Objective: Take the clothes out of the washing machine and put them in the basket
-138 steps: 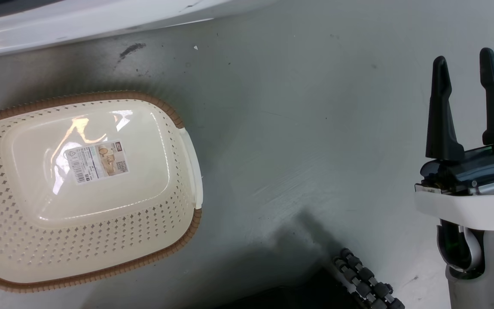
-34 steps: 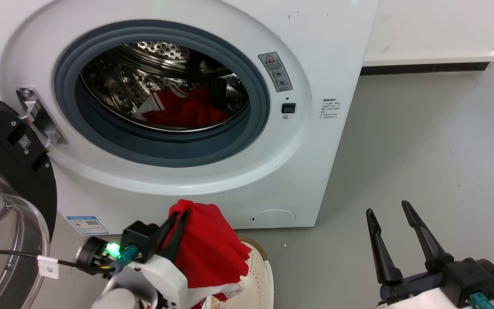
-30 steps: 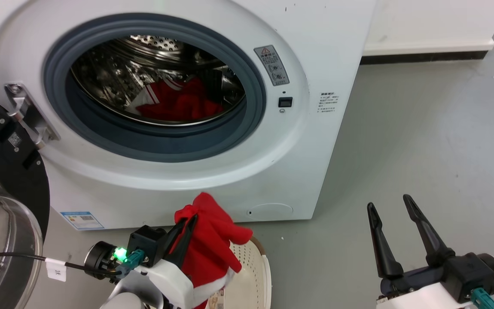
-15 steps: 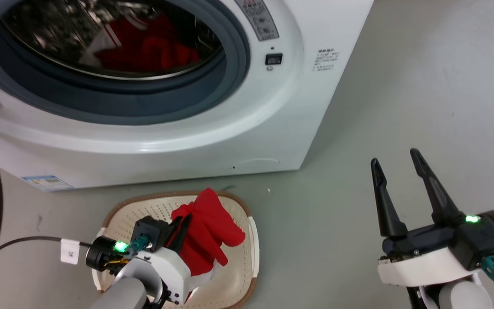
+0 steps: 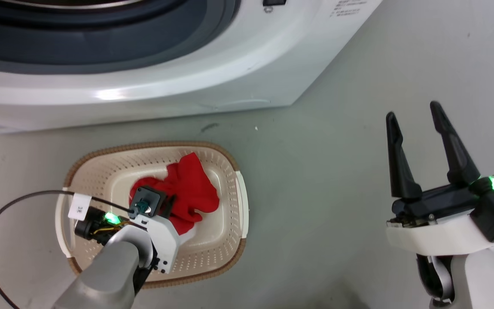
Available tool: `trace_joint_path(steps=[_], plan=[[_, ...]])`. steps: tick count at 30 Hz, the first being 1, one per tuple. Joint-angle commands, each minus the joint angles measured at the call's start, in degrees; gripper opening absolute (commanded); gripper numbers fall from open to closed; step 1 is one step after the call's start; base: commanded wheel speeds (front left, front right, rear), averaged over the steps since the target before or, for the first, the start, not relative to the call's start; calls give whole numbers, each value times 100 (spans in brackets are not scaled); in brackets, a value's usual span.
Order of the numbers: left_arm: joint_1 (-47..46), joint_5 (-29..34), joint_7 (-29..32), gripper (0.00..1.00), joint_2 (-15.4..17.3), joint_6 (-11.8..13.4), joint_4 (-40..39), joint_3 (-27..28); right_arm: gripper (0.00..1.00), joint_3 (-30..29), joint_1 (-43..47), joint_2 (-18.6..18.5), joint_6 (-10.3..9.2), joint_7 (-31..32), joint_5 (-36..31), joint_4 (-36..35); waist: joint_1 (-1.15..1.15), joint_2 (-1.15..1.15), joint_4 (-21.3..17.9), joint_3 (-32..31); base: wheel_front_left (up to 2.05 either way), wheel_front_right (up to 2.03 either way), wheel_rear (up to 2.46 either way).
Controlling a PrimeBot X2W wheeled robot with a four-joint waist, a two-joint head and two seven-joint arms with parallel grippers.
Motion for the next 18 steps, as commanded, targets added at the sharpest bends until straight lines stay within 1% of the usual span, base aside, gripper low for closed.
trace_joint_path(steps=[1,4,10,18], plan=[[-144,57,-34,0,2,-26,128,-31,100,-2,-142,12,-5,-14,39,-42,-1,0,-64,419,0,0,0],[-491,182,-36,0,-72,-109,525,-152,100,-71,-316,10,-5,-14,76,-96,-1,0,-107,748,0,0,0],[-1048,241,160,0,-162,-123,1294,-241,100,-223,-542,12,-4,-14,129,-204,-1,0,-119,1287,0,0,0],[-1432,264,385,0,-232,6,1608,-311,100,-291,-743,11,-4,-14,175,-263,-1,0,-138,1743,0,0,0]])
